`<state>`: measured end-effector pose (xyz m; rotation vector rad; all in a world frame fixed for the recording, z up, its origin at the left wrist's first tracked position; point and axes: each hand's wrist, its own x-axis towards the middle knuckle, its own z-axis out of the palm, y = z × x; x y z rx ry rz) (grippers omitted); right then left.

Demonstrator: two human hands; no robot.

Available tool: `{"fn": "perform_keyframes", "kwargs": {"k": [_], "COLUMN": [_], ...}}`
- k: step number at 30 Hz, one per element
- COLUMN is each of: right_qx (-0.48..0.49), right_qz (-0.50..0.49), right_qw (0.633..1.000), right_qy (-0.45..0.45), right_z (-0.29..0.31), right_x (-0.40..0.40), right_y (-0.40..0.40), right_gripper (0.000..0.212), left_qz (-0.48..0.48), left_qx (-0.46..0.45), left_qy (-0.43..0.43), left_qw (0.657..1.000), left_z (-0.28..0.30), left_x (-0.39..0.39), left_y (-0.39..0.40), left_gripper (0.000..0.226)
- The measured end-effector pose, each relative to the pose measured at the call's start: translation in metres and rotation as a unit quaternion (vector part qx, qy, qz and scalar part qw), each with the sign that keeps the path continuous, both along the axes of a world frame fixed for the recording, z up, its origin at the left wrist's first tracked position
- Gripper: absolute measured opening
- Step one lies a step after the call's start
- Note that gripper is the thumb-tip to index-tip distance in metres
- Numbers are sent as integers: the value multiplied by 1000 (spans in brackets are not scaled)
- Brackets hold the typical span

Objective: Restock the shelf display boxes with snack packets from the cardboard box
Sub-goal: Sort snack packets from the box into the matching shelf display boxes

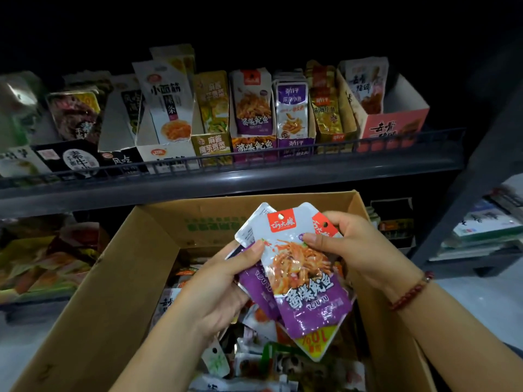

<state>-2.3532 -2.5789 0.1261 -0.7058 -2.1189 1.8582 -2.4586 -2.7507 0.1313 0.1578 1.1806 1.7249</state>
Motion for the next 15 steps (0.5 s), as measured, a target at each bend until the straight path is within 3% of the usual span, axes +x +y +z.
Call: {"fn": "perform_keyframes", "kwargs": {"k": [5,8,11,15], "right_qx": [30,186,154,97], "right_qz": [8,-55,-47,-34], "right_qw": [999,979,985,993], "right_qy": [-24,-61,-64,-61], "right_z": [1,2,5,-2], "right_x": [-1,0,1,-3], "right_y": [-11,-17,-22,-19], "right_gripper": [26,72,102,81], "left_qz": [96,144,163,147], "left_qx": [-51,-49,-33,-6], "left_qy": [74,92,100,56], "left_qw": [991,984,981,988], "left_z": [-7,-7,-6,-4], "left_x": [6,8,11,14], "left_y": [2,3,6,7], "left_gripper": [29,18,20,26]}}
